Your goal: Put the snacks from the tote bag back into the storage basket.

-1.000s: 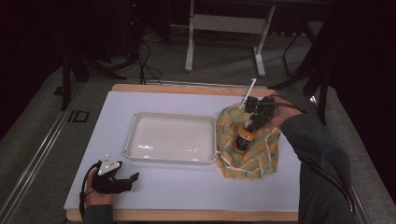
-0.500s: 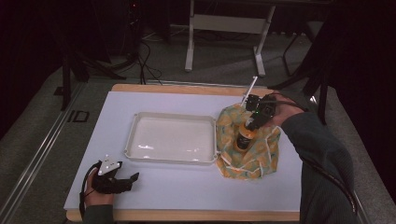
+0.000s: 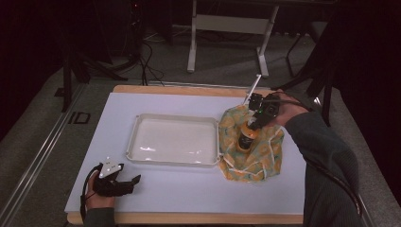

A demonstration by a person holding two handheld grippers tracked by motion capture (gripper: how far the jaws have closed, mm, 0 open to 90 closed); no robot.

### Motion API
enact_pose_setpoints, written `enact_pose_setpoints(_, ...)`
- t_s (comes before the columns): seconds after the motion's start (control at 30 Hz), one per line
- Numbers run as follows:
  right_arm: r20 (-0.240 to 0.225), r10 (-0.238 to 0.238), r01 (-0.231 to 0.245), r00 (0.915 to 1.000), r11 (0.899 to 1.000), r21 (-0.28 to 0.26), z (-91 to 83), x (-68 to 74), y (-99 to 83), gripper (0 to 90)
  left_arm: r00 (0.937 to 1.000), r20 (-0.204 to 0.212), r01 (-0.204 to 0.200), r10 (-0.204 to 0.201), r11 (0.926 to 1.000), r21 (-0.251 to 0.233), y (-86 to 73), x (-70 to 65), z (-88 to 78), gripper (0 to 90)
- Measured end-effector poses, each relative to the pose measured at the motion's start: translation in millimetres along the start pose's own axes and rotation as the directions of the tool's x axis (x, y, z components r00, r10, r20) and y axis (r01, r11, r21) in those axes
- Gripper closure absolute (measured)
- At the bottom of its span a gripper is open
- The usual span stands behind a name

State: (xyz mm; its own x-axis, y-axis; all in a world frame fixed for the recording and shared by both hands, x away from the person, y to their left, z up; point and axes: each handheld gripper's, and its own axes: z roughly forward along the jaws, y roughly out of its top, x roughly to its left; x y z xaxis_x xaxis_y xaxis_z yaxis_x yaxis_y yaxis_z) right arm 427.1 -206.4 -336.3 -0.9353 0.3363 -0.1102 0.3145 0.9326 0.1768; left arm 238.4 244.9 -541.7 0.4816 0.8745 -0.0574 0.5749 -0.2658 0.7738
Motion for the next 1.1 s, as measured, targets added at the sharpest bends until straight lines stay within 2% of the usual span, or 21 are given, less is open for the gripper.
enact_pose_setpoints(0.47, 0.033, 0.005, -0.005, 0.9994, 1.000, -0.001, -12.9, -1.7, -1.1, 58.8, 1.0000, 0.003, 0.000, 0.000, 1.0000, 0.003, 0.1, 0.3, 0.4, 19.0)
enact_pose_setpoints(0.7, 0.042, 0.009, -0.008, 0.9991, 1.000, -0.030, -22.0, -3.1, -1.2, 58.8, 1.0000, 0.005, -0.001, 0.001, 1.0000, 0.002, 0.1, 0.4, 0.3, 19.1)
enact_pose_setpoints(1.1, 0.065, 0.018, -0.015, 0.9977, 0.999, -0.044, -29.5, -5.2, -0.1, 58.8, 1.0000, 0.006, 0.000, 0.000, 1.0000, 0.001, 0.1, 0.4, 0.3, 19.1)
